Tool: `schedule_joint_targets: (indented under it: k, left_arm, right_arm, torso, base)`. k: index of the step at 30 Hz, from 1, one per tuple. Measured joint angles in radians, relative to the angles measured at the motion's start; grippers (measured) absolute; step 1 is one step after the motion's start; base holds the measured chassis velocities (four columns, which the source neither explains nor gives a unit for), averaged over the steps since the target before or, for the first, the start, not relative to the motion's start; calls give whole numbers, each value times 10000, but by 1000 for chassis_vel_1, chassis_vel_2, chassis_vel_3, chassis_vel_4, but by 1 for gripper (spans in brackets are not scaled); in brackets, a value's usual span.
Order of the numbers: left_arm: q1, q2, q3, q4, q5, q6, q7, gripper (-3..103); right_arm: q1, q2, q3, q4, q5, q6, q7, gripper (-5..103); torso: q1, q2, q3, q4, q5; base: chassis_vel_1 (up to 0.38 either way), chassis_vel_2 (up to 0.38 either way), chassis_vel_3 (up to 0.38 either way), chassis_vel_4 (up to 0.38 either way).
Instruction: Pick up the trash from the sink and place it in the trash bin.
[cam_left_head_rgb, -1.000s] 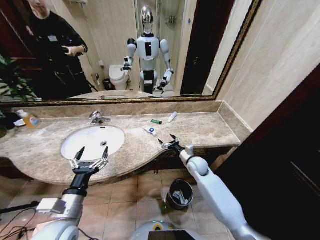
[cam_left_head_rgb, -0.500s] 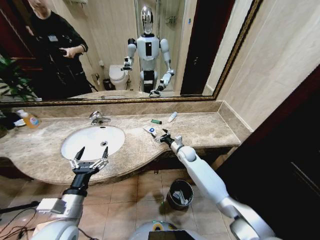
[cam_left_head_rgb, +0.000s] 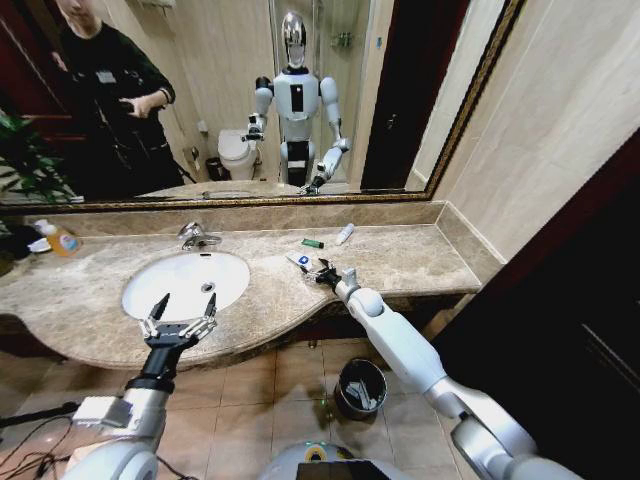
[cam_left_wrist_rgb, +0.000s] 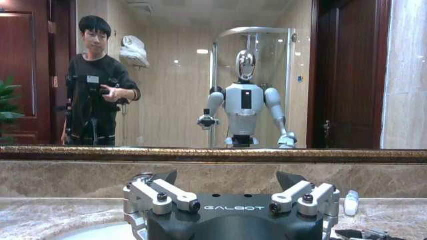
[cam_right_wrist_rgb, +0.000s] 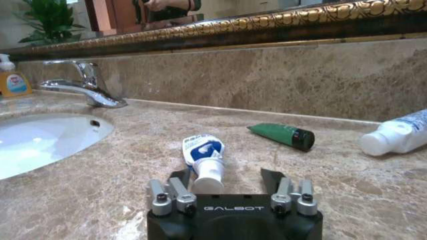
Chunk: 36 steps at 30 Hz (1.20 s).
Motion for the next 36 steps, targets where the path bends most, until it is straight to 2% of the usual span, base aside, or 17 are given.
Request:
schedule_joint_targets:
  k: [4,5,7,9,10,11,20,26,36]
  left_arm:
    - [-1,0,0,0,0,0,0,100]
    - [-1,0,0,0,0,0,0,100]
    - [0,0,0,0,0,0,0,100]
    - [0,0,0,0,0,0,1,100]
    - [0,0,0,0,0,0,0,100]
    - [-1,0,0,0,0,0,0,100]
    - [-1,0,0,0,0,0,0,100]
    - [0,0,0,0,0,0,0,100]
    - [-1,-1,0,0,0,0,0,100]
  right_arm:
    - [-95,-43,26,138,9,-48,28,54]
    - [-95,-43,26,138,9,-48,28,54]
    - [-133,-54,47,207,12,-52,49,43]
    - [-146,-63,51,243,12,-54,71,43]
    - [-160,-73,54,286,13,-56,93,32]
    - [-174,-85,56,331,13,-60,107,27]
    - [-463,-201,156,1025,76,-190,503,25]
    - [-972,-559,399,2139,244,-355,816,25]
    - [-3710,-1608,1931,5079,285,-408,799,25]
  torso:
    - [0,0,0,0,0]
    - [0,0,0,0,0]
    - [0,0,0,0,1]
    - [0,0,0,0,1]
    - [0,0,0,0,1]
    - [0,0,0,0,1]
    - [0,0,0,0,2]
    - [0,0,0,1,2]
    - [0,0,-2,0,3]
  base:
    - [0,0,0,0]
    - [0,0,0,0]
    - [0,0,0,0]
    - [0,0,0,0]
    - [0,0,0,0]
    - [0,0,0,0]
    - [0,0,0,0]
    - [0,0,0,0]
    - [0,0,0,0]
